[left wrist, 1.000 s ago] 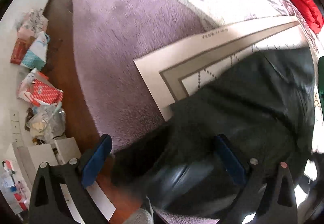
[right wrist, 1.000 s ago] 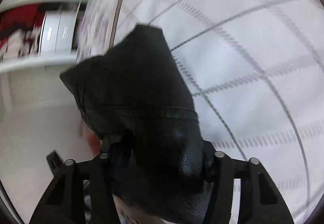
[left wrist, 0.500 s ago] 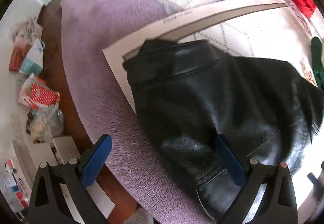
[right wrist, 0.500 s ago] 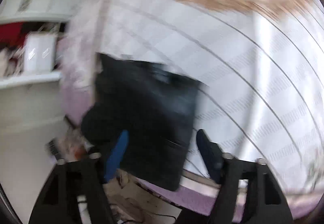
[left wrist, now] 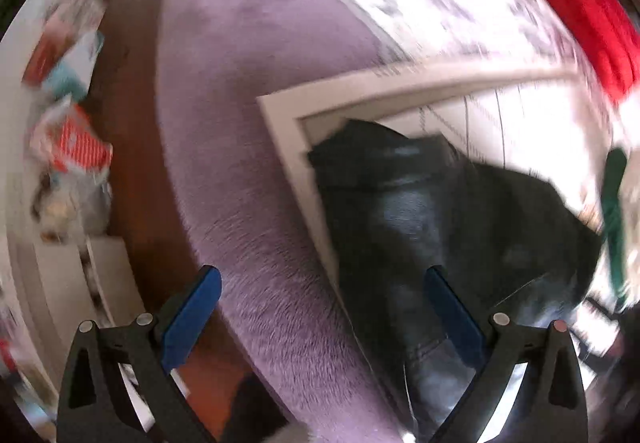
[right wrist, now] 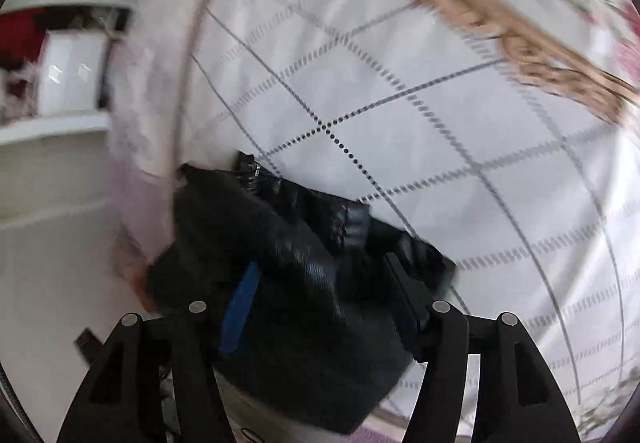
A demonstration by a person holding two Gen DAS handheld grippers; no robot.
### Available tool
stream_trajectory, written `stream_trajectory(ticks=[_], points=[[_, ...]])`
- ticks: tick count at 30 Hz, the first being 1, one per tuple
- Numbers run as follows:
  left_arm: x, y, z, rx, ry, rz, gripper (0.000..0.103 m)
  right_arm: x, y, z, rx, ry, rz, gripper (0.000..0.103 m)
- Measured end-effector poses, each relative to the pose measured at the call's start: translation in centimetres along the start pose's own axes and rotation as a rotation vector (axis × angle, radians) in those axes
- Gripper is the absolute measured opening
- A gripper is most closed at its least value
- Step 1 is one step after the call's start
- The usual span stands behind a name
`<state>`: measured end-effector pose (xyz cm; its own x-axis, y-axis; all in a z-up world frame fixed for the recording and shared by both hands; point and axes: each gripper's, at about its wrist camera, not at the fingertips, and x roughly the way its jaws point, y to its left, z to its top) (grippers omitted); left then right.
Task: Fold large clothes
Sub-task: 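Lift the folded jacket with both grippers and carry it toward the sweater stack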
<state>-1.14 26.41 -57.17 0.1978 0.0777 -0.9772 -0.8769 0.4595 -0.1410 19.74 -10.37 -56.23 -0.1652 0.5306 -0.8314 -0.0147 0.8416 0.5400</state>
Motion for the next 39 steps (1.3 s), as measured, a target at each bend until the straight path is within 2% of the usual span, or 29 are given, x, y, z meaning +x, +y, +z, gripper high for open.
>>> stream_trajectory(ticks=[1, 2, 5, 8, 9, 12, 13, 14, 15, 17, 18, 19, 22, 26, 32, 36, 39], points=[[-0.1, 0.7, 0.0, -0.039, 0.006, -0.023, 0.103, -1.4, -0.7, -1.2, 0.011, -0.020, 0.016, 0.075], [0.2, 1.2, 0.1, -0.069, 0.020, -0.048, 0.103, -2.4, -1.7, -2.5, 0.031, -0.028, 0.038, 0.078], [3.0, 1.2, 0.7, -0.092, 0.089, -0.111, 0.103, -3.2, -5.3, -5.0, 0.094, 0.020, 0.139, 0.080], [6.1, 0.2, 1.7, -0.105, 0.130, -0.192, 0.103, 0.6, -8.0, -6.7, 0.134, 0.120, 0.220, 0.080], [6.9, -0.1, 2.0, -0.114, 0.136, -0.223, 0.103, 2.9, -8.2, -6.1, 0.144, 0.138, 0.240, 0.080], [7.5, -1.1, 2.7, -0.126, 0.102, -0.253, 0.102, 9.0, -9.0, -5.3, 0.172, 0.201, 0.430, 0.085], [7.3, -1.4, 3.0, -0.122, 0.074, -0.261, 0.093, 9.8, -8.9, -5.3, 0.178, 0.202, 0.493, 0.090], [7.2, -1.9, 3.2, -0.107, 0.053, -0.259, 0.075, 10.3, -8.4, -5.2, 0.169, 0.187, 0.510, 0.092], [7.0, -2.4, 3.4, -0.094, 0.041, -0.262, 0.066, 10.6, -7.9, -5.1, 0.165, 0.177, 0.512, 0.093], [6.4, -2.9, 3.6, -0.086, 0.008, -0.231, 0.053, 10.5, -6.9, -5.5, 0.152, 0.130, 0.516, 0.081], [6.3, -2.9, 3.7, -0.088, 0.002, -0.225, 0.051, 10.0, -7.2, -6.0, 0.164, 0.103, 0.513, 0.069], [6.1, -2.7, 3.7, -0.093, 0.004, -0.229, 0.046, 10.2, -7.0, -6.0, 0.188, 0.083, 0.527, 0.063], [5.2, -2.1, 3.7, -0.108, 0.011, -0.245, 0.036, 9.5, -6.2, -6.4, 0.212, 0.039, 0.531, 0.053], [3.7, -2.5, 3.7, -0.086, 0.007, -0.234, 0.027, 7.5, -4.6, -6.7, 0.187, 0.049, 0.517, 0.047], [0.2, -4.7, 4.1, -0.058, -0.009, -0.256, 0.023, 3.3, -2.2, -5.3, 0.143, 0.071, 0.550, 0.044], [-2.9, -8.0, 4.7, -0.021, -0.034, -0.291, 0.023, -1.8, -2.3, -3.9, 0.129, 0.059, 0.582, 0.044], [-5.2, -12.7, 4.9, 0.027, -0.059, -0.317, 0.023, -6.7, -2.5, -2.6, 0.109, 0.023, 0.594, 0.044]])
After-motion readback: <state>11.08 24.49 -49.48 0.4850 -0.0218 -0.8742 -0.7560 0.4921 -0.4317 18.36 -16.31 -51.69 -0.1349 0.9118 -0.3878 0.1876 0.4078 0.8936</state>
